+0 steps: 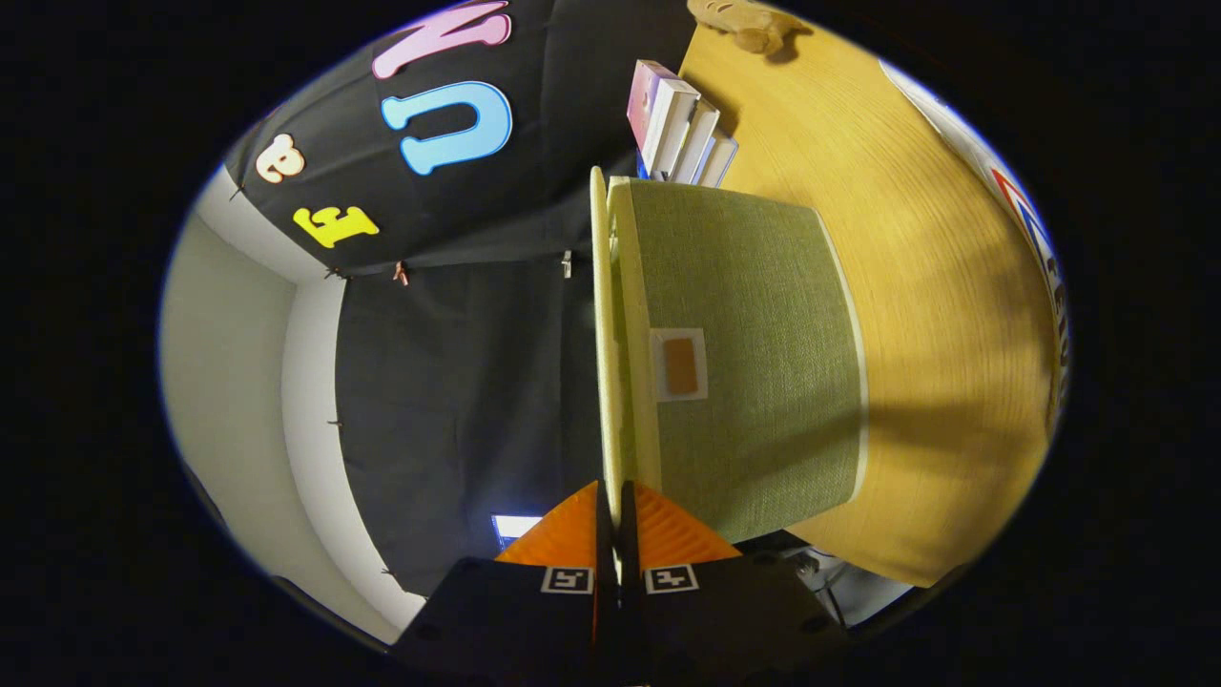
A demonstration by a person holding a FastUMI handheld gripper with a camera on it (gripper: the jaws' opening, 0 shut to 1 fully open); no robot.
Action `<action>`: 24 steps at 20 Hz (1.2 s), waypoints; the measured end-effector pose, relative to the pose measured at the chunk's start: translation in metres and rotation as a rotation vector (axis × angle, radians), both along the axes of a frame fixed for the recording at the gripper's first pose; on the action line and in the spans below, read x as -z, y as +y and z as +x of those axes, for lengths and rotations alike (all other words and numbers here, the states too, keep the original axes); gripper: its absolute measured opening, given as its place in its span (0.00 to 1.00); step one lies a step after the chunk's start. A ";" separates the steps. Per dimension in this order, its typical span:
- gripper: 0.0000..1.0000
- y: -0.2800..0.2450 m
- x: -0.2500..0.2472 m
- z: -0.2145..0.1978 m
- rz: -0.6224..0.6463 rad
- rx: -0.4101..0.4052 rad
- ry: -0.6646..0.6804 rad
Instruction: Open the storage box then place both shoes into the box .Put the left shoe in first, then the right shoe, with the right side of both shoes facing outward in a uniform manner.
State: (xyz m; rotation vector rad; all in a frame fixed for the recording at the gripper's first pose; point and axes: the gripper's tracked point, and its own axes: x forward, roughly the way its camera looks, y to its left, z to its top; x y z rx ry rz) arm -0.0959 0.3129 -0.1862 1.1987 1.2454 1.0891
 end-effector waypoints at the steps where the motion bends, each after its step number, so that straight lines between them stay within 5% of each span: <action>1: 0.05 -0.001 -0.005 0.000 -0.017 -0.005 -0.011; 11: 0.05 0.023 -0.081 -0.003 -0.185 -0.077 -0.272; 24: 0.06 0.153 -0.168 -0.025 -0.133 -0.149 -0.398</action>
